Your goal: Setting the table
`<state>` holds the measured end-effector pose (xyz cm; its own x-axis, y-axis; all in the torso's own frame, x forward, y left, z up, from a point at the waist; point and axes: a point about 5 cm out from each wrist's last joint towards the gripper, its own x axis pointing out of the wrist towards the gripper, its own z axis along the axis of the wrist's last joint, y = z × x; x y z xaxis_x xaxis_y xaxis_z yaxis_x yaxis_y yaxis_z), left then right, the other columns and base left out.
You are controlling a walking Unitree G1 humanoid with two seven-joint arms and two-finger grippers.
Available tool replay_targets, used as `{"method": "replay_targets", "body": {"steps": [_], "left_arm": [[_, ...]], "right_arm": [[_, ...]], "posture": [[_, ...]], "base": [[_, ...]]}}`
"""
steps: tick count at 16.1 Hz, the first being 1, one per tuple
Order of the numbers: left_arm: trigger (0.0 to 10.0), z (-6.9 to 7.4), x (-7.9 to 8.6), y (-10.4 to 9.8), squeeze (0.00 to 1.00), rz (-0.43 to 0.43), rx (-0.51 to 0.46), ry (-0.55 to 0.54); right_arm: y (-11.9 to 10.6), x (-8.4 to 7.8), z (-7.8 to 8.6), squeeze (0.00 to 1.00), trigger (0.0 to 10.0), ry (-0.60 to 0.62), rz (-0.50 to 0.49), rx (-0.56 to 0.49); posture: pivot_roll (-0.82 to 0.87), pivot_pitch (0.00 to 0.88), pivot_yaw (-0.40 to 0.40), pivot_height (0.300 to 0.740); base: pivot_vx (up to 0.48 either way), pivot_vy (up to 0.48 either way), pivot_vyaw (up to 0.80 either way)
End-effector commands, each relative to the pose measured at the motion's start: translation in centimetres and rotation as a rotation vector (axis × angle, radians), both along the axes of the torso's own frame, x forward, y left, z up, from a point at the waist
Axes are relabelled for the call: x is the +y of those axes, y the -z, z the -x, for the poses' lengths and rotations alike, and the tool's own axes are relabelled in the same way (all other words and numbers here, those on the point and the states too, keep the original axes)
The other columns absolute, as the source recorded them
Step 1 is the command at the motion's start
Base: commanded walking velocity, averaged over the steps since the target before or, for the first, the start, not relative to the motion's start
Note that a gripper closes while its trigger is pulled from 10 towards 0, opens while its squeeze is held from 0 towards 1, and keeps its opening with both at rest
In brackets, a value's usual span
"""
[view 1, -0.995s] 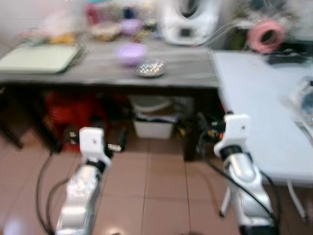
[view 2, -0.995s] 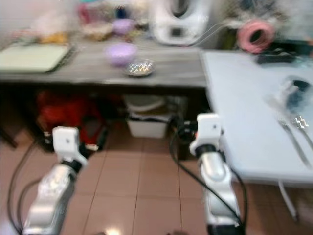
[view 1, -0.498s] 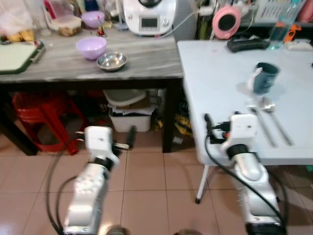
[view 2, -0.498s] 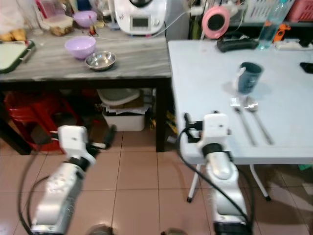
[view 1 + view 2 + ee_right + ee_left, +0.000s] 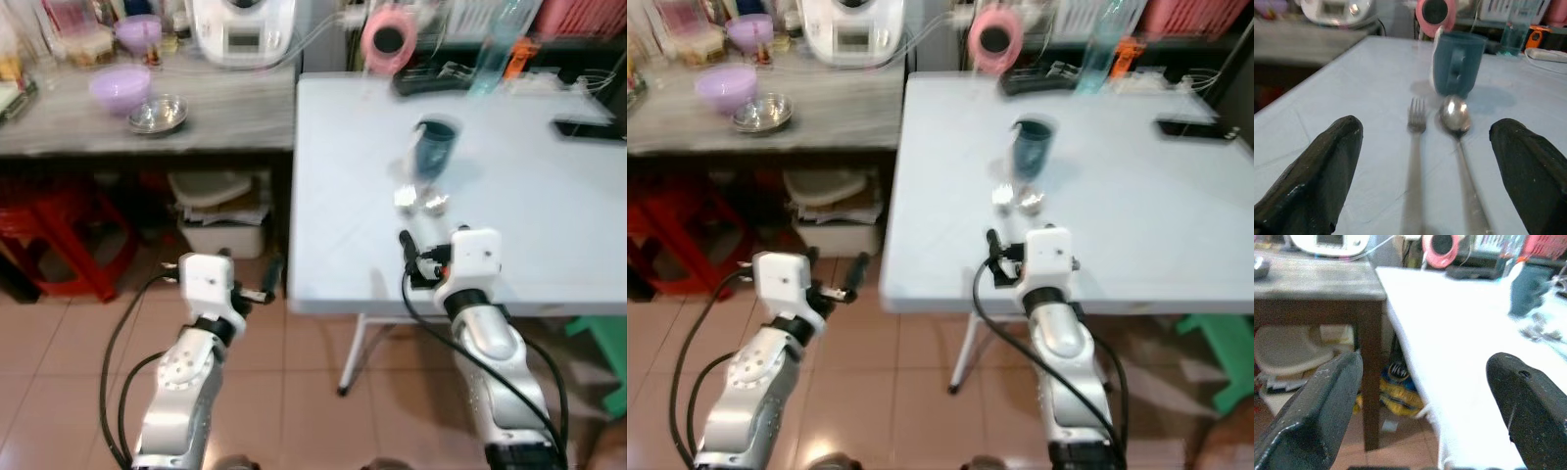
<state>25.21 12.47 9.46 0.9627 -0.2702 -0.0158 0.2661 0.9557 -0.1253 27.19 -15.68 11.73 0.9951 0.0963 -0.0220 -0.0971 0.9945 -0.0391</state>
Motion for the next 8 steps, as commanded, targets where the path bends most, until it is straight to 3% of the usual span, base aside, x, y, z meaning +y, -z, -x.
{"method": "replay_targets", "body": {"steps": [1,2,5,8], "left_arm": [[10.0,-0.03,0.74,-0.2,0.0,-0.014,-0.012,-0.018],[10.0,-0.04,0.77,-0.18,0.0,-0.011,-0.007,-0.022],[10.0,-0.08,1.17,0.04,0.0,-0.045,0.001,-0.032],[10.0,-0.09,1.31,-0.04,0.0,-0.048,-0.008,-0.036]], "right_arm": [[-0.52,1.19,-0.06,0.0,10.0,-0.049,-0.017,-0.02],[-0.48,1.13,-0.08,0.0,10.0,-0.044,-0.016,-0.02],[-0.57,1.04,-0.28,0.0,10.0,-0.045,-0.021,-0.021],[-0.8,1.31,-0.59,0.0,10.0,-0.052,-0.016,-0.031]], "posture": [[-0.01,0.027,0.02,0.74],[-0.01,0.027,0.021,0.74],[0.0,0.029,0.021,0.74],[0.01,0.03,0.023,0.74]], "base": [[0.424,0.0,0.0],[0.42,0.0,0.0],[0.0,0.0,0.0],[0.465,0.0,0.0]]}}
